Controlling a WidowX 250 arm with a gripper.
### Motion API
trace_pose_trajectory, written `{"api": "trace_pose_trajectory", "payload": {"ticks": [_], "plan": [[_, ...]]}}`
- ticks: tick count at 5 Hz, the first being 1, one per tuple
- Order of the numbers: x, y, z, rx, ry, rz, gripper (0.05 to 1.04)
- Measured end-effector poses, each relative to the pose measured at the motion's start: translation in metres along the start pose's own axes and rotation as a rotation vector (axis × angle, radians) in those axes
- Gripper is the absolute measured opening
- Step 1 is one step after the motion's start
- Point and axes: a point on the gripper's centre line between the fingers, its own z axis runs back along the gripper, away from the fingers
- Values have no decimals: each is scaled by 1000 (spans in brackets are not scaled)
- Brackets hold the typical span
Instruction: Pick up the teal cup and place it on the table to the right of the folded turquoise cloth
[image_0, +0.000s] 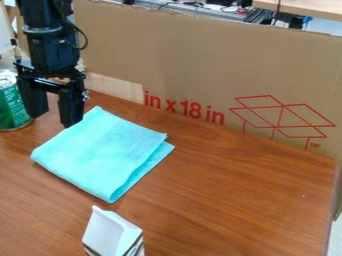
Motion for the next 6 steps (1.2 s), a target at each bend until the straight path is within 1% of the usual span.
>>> {"api": "trace_pose_trajectory", "payload": {"ticks": [1,2,3,4,5,6], "plan": [[-2,-1,-7,-8,26,-4,1000],[-3,-27,6,3,-18,-86,1000],[-10,-57,18,-13,-97,-190,1000],[-15,-86,13,14,-101,-277,1000],[-18,-114,9,2,-98,-385,1000],[-27,-154,11,-4,-108,-497,1000]]}}
